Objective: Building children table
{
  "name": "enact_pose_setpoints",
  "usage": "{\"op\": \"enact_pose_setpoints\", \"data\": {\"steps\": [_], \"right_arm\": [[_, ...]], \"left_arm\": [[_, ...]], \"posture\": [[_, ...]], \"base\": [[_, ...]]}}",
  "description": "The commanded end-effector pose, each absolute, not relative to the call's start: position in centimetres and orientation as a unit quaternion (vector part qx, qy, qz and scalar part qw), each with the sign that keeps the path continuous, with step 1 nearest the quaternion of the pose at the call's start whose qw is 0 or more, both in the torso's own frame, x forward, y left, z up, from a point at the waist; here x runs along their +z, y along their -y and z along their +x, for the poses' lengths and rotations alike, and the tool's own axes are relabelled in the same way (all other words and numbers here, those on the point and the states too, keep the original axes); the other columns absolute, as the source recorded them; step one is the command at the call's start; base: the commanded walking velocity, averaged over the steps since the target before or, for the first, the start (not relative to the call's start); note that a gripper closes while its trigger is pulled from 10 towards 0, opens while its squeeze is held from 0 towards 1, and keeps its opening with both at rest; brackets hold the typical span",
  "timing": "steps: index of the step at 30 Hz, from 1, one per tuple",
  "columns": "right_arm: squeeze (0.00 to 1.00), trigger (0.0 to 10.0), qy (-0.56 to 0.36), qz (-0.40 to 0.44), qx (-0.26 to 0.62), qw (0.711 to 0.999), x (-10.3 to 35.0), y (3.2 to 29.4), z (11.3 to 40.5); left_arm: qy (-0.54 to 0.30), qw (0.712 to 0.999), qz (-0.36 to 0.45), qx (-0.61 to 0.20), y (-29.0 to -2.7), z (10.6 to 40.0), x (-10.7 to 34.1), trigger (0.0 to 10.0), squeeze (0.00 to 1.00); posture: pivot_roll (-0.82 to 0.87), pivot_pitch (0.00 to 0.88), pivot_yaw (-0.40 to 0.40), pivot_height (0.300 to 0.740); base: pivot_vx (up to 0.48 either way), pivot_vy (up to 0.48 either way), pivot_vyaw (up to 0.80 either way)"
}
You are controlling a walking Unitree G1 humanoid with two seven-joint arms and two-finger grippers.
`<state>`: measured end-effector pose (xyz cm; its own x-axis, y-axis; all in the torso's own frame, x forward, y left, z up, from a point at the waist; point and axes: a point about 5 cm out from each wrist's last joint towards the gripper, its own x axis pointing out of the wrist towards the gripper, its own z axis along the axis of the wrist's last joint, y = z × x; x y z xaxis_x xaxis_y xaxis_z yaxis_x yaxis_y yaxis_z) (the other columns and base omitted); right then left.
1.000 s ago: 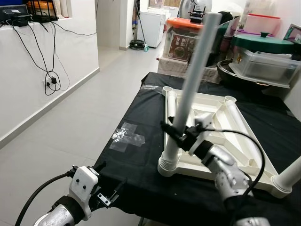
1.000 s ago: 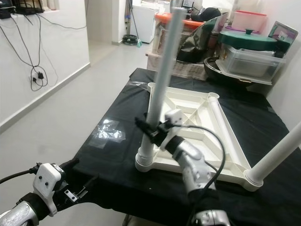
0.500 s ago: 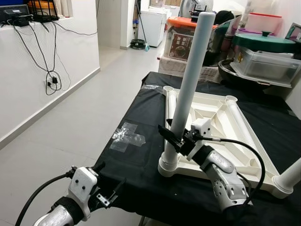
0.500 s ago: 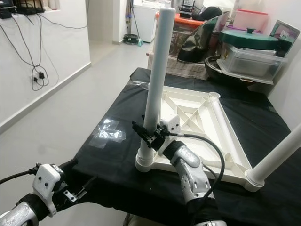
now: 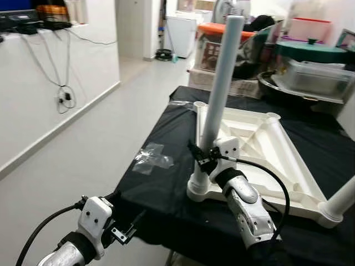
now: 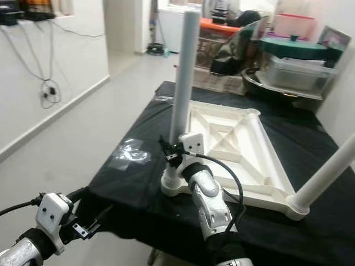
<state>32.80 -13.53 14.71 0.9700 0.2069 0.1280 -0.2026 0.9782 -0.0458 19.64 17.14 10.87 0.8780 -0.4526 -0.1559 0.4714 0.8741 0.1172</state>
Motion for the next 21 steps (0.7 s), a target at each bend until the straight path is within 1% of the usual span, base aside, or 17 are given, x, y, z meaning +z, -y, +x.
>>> {"op": "enact_pose_setpoints", "data": {"steps": [1, 2, 4, 6, 7, 9, 16, 21], "right_arm": [[0.00, 10.0, 0.011, -0.078, 0.013, 0.997, 12.5, 16.5, 32.6], [0.00, 10.0, -0.001, -0.075, -0.008, 0.997, 12.2, 16.9, 32.6], [0.00, 10.0, -0.001, -0.075, -0.008, 0.997, 12.2, 16.9, 32.6], [0.00, 10.0, -0.017, -0.075, -0.061, 0.995, 11.8, 18.2, 32.7], [0.00, 10.0, -0.017, -0.075, -0.061, 0.995, 11.8, 18.2, 32.7], [0.00, 10.0, -0.022, -0.073, -0.088, 0.993, 11.7, 18.7, 32.8], [0.00, 10.0, -0.020, -0.078, -0.122, 0.989, 11.6, 18.1, 32.6], [0.00, 10.0, -0.010, -0.082, -0.164, 0.983, 12.0, 18.5, 32.5]], "left_arm": [[-0.061, 0.966, 0.085, -0.235, -17.4, 19.7, 10.9, 10.0, 0.00], [-0.061, 0.966, 0.088, -0.234, -17.5, 19.7, 10.9, 10.0, 0.00], [-0.061, 0.966, 0.088, -0.234, -17.5, 19.7, 10.9, 10.0, 0.00], [-0.060, 0.967, 0.090, -0.229, -17.6, 19.8, 11.0, 10.0, 0.00], [-0.060, 0.967, 0.090, -0.229, -17.6, 19.8, 11.0, 10.0, 0.00], [-0.060, 0.968, 0.091, -0.227, -17.6, 19.8, 11.0, 10.0, 0.00], [-0.061, 0.968, 0.094, -0.224, -17.6, 19.7, 10.9, 10.0, 0.00], [-0.061, 0.969, 0.098, -0.220, -17.9, 19.8, 10.9, 10.0, 0.00]], "posture": [[0.05, 0.000, -0.112, 0.740], [0.05, 0.000, -0.112, 0.740], [0.05, 0.000, -0.112, 0.740], [0.05, 0.000, -0.114, 0.740], [0.05, 0.000, -0.114, 0.740], [0.05, 0.000, -0.114, 0.740], [0.05, 0.000, -0.112, 0.740], [0.05, 0.000, -0.108, 0.740]], "base": [[0.000, 0.000, 0.00], [0.000, 0.000, 0.00], [0.000, 0.000, 0.00], [0.000, 0.000, 0.00], [0.000, 0.000, 0.00], [0.000, 0.000, 0.00], [0.000, 0.000, 0.00], [0.000, 0.000, 0.00]]}}
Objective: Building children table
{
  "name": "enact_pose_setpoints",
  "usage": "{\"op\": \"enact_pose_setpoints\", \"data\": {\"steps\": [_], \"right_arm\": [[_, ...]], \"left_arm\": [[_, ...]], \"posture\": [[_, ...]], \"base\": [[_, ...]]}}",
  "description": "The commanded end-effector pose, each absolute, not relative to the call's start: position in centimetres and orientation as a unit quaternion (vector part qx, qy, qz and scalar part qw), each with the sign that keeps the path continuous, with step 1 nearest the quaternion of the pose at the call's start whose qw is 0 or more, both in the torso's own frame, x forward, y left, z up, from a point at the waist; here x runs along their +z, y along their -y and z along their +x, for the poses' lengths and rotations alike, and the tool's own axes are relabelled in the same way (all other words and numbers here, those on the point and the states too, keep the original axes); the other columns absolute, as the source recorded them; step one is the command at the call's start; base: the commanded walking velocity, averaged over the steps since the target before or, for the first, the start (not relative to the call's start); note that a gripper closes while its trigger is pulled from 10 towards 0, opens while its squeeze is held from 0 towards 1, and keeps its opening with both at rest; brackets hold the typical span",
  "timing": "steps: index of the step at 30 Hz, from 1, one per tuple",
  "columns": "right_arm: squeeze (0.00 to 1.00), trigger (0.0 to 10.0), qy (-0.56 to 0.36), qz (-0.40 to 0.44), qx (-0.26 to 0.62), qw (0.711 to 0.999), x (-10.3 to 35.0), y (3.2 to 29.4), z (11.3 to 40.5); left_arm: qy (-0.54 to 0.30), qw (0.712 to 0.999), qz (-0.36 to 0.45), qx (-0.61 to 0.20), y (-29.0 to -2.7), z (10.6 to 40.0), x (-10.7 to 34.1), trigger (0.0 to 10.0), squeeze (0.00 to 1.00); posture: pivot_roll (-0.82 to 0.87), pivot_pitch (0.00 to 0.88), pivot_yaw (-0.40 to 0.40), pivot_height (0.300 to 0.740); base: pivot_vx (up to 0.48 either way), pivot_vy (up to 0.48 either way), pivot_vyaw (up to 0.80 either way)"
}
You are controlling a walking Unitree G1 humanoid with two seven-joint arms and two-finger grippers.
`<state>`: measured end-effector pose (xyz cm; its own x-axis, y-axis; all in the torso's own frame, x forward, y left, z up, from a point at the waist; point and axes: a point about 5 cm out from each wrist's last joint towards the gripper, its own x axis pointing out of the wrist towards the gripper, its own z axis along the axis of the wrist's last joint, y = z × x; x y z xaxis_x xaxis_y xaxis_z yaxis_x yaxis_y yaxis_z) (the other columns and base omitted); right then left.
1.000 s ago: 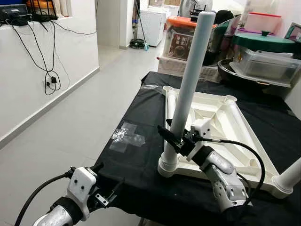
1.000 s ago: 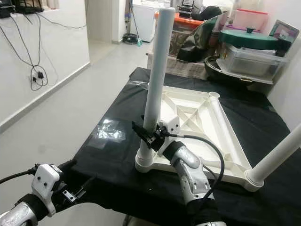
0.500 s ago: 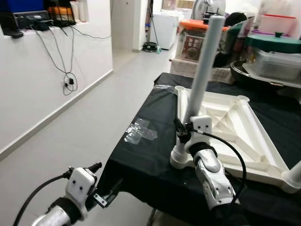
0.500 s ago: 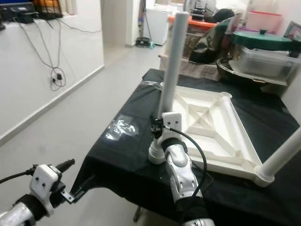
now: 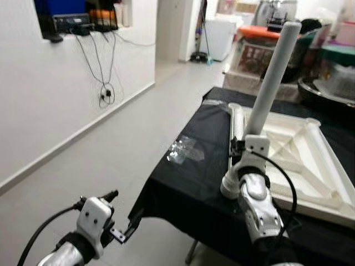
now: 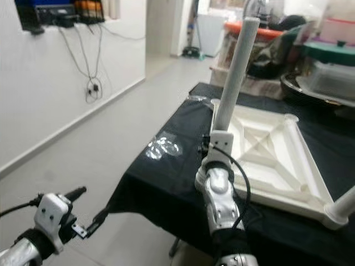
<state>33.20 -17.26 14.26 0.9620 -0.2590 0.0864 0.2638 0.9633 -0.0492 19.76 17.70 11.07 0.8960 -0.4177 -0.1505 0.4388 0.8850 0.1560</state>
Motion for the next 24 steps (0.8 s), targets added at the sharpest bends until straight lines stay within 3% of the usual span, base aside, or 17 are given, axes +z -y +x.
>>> {"op": "enact_pose_setpoints", "data": {"steps": [1, 24], "right_arm": [[0.00, 10.0, -0.010, -0.082, -0.164, 0.983, 12.0, 18.5, 32.5], [0.00, 10.0, -0.023, -0.082, -0.287, 0.954, 11.8, 19.7, 32.1]], "left_arm": [[-0.061, 0.969, 0.098, -0.220, -17.9, 19.8, 10.9, 10.0, 0.00], [-0.059, 0.969, 0.105, -0.215, -18.1, 20.1, 10.9, 10.0, 0.00]], "posture": [[0.05, 0.000, -0.108, 0.740], [0.05, 0.000, -0.103, 0.740]], "base": [[0.000, 0.000, 0.00], [0.000, 0.000, 0.00]]}}
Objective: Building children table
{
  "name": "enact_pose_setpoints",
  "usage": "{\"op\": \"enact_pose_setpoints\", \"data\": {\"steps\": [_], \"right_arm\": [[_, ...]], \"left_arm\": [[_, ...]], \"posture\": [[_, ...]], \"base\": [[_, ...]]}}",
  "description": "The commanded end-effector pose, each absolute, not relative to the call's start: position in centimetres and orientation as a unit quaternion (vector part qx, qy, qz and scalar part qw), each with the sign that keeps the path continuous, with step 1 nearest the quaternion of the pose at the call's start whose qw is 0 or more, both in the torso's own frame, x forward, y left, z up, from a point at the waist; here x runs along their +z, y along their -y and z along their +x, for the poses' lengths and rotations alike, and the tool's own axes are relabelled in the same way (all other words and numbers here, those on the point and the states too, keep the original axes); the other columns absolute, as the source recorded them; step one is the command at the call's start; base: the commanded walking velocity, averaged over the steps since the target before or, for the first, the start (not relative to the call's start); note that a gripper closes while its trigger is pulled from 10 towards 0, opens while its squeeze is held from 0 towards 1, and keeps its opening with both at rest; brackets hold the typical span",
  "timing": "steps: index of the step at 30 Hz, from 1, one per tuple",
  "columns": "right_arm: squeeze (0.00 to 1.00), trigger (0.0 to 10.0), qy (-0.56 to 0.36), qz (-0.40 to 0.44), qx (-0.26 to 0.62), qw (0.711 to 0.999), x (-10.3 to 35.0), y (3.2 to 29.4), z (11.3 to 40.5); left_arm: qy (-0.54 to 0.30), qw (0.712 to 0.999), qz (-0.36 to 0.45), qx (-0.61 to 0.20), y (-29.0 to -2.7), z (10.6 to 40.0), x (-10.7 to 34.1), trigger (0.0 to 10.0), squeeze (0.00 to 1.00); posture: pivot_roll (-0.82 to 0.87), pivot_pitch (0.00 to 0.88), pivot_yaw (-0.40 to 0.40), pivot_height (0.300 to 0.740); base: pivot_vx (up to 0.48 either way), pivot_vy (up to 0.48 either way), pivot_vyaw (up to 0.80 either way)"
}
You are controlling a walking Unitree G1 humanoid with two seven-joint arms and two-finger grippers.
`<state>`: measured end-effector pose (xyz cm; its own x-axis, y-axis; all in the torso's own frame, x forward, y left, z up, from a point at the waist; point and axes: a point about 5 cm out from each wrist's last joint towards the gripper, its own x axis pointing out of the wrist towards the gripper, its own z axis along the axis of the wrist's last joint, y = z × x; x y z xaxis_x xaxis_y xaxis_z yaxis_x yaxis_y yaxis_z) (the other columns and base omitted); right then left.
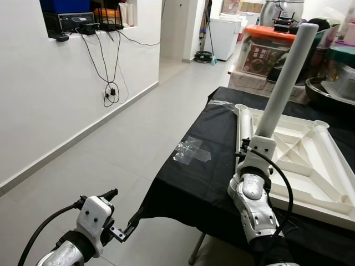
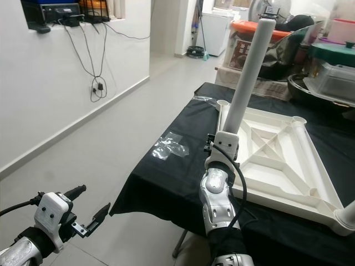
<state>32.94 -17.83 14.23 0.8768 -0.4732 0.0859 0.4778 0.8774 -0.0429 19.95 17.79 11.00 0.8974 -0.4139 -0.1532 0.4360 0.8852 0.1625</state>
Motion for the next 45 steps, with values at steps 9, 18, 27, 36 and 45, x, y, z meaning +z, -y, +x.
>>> {"op": "enact_pose_setpoints", "data": {"steps": [9, 18, 27, 36, 45], "right_arm": [[0.00, 10.0, -0.026, -0.079, -0.297, 0.951, 11.9, 19.6, 32.1], [0.00, 10.0, -0.016, -0.037, -0.258, 0.965, 12.1, 19.3, 32.2], [0.00, 10.0, -0.001, -0.010, -0.257, 0.966, 12.5, 20.0, 32.0], [0.00, 10.0, 0.002, -0.010, -0.267, 0.964, 12.6, 20.4, 31.8], [0.00, 10.0, 0.010, -0.011, -0.280, 0.960, 12.8, 20.7, 31.7]], "left_arm": [[-0.058, 0.969, 0.106, -0.218, -18.1, 20.3, 10.9, 10.0, 0.00], [-0.058, 0.968, 0.105, -0.221, -18.1, 20.3, 10.8, 10.0, 0.00], [-0.059, 0.968, 0.104, -0.222, -18.0, 20.3, 10.7, 10.0, 0.00], [-0.060, 0.967, 0.102, -0.224, -17.9, 20.4, 10.6, 10.0, 0.00], [-0.060, 0.967, 0.102, -0.226, -17.8, 20.4, 10.5, 10.0, 0.00]], "posture": [[0.05, 0.000, -0.101, 0.740], [0.05, 0.000, -0.101, 0.740], [0.05, 0.000, -0.102, 0.740], [0.04, 0.000, -0.100, 0.740], [0.04, 0.000, -0.102, 0.740]], "base": [[0.000, 0.000, 0.00], [0.000, 0.000, 0.00], [0.000, 0.000, 0.00], [0.000, 0.000, 0.00], [0.000, 0.000, 0.00]]}}
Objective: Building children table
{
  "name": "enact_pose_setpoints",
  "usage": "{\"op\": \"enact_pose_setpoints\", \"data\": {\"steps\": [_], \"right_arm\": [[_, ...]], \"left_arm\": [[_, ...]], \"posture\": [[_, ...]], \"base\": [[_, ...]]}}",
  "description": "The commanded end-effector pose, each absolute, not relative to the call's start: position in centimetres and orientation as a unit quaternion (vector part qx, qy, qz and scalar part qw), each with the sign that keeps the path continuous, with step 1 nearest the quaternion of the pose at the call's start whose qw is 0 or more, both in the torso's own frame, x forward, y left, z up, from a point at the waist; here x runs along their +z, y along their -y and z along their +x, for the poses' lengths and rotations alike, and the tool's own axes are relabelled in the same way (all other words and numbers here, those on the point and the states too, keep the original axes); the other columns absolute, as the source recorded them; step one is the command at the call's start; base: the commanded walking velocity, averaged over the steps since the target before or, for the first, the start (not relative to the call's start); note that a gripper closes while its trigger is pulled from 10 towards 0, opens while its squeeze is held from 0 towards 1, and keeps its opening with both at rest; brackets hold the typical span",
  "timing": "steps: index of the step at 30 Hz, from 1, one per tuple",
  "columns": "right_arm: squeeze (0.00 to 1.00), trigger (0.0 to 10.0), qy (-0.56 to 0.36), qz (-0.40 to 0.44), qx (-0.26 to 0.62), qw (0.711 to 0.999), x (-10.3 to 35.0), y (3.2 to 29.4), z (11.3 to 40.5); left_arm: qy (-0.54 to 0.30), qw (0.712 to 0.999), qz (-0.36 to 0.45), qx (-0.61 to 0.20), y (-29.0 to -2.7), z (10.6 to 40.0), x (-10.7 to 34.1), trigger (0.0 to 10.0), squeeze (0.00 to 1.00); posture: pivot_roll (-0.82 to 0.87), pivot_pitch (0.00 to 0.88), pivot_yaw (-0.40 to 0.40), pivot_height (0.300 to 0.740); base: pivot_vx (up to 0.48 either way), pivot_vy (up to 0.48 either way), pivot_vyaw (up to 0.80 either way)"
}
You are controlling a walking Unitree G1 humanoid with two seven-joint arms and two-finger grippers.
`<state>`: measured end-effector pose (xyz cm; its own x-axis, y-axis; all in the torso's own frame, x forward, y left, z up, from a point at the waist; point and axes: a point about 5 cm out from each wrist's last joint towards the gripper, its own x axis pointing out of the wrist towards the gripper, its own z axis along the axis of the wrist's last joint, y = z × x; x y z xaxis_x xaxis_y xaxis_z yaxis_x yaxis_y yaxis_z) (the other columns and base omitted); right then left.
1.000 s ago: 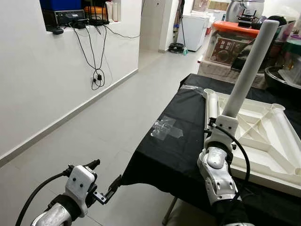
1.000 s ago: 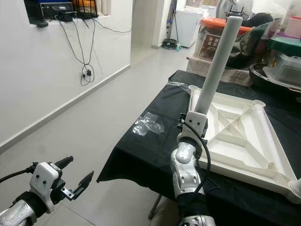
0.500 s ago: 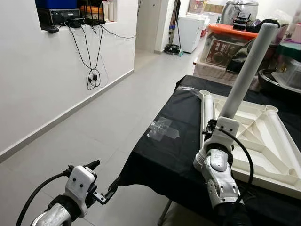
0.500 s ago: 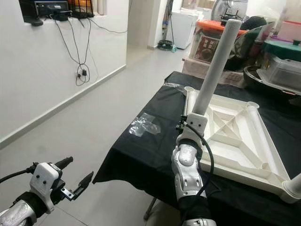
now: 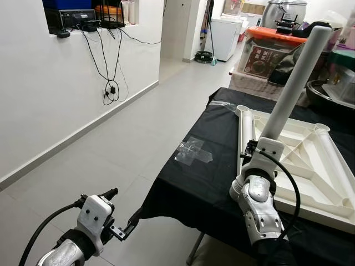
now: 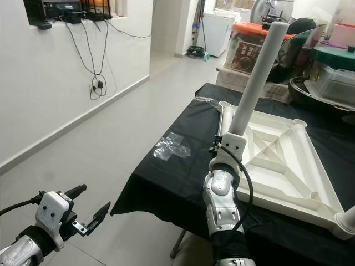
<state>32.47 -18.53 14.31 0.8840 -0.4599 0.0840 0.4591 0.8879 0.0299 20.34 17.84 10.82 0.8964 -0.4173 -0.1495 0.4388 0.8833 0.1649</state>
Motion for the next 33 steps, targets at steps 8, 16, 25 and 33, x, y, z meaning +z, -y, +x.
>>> {"op": "enact_pose_setpoints", "data": {"steps": [8, 16, 25, 33], "right_arm": [[0.00, 10.0, 0.012, -0.003, -0.280, 0.960, 13.3, 20.6, 31.7], [0.00, 10.0, 0.006, 0.005, -0.265, 0.964, 13.6, 20.3, 31.6], [0.00, 10.0, 0.001, 0.007, -0.254, 0.967, 13.8, 20.1, 31.6], [0.76, 10.0, -0.001, 0.012, -0.254, 0.967, 13.9, 20.0, 31.5]], "left_arm": [[-0.061, 0.967, 0.101, -0.227, -17.7, 20.4, 10.4, 10.0, 0.00], [-0.062, 0.966, 0.099, -0.229, -17.6, 20.4, 10.3, 10.0, 0.00], [-0.063, 0.966, 0.098, -0.229, -17.6, 20.4, 10.2, 10.0, 0.00], [-0.064, 0.966, 0.099, -0.230, -17.6, 20.4, 10.1, 10.0, 0.00]], "posture": [[0.03, 0.000, -0.102, 0.740], [0.02, 0.000, -0.104, 0.740], [0.02, 0.000, -0.107, 0.740], [0.03, 0.000, -0.106, 0.740]], "base": [[0.000, 0.000, 0.00], [0.000, 0.000, 0.00], [0.000, 0.000, 0.00], [0.000, 0.000, 0.00]]}}
